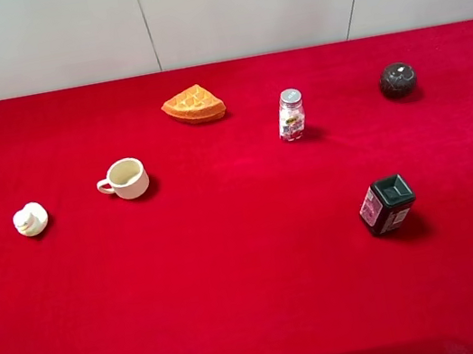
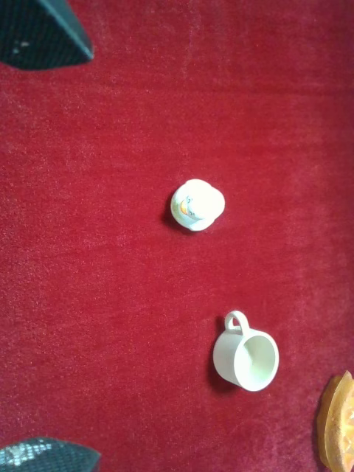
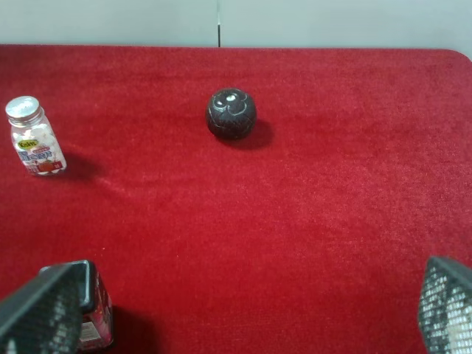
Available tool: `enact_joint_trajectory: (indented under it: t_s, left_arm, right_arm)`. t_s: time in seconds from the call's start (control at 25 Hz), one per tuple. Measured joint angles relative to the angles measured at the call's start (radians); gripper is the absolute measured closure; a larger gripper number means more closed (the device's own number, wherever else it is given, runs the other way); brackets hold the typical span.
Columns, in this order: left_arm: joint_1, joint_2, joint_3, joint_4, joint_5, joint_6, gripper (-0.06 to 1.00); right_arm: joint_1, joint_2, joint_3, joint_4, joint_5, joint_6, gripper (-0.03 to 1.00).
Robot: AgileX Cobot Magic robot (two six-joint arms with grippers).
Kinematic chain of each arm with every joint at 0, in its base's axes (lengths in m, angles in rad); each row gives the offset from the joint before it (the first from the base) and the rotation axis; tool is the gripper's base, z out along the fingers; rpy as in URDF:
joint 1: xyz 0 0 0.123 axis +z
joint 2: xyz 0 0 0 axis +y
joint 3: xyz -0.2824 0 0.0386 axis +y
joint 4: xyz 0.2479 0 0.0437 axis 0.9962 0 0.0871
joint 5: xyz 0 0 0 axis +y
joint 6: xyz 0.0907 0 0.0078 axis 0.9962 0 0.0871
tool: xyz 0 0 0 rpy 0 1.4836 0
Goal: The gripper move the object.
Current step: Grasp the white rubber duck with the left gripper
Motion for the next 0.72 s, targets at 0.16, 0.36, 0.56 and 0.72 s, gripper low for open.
enact_joint_trajectory:
  t_s: [0.16, 0.36, 0.56, 0.72]
  left_arm:
    - [0.000, 0.000, 0.000, 0.000, -0.001, 0.000, -0.05]
    - [0.000, 0.000, 0.000, 0.000, -0.001, 0.000, -0.05]
    - [0.000, 0.000, 0.000, 0.000, -0.001, 0.000, -0.05]
    - [0.000, 0.000, -0.004, -0.001, -0.001, 0.000, -0.05]
  right_arm:
    - [0.000, 0.000, 0.000, 0.000, 0.000, 0.000, 0.27]
    - [0.000, 0.000, 0.000, 0.000, 0.000, 0.000, 0.27]
    - [0.000, 0.000, 0.000, 0.000, 0.000, 0.000, 0.27]
    - [0.000, 0.000, 0.000, 0.000, 0.000, 0.000, 0.27]
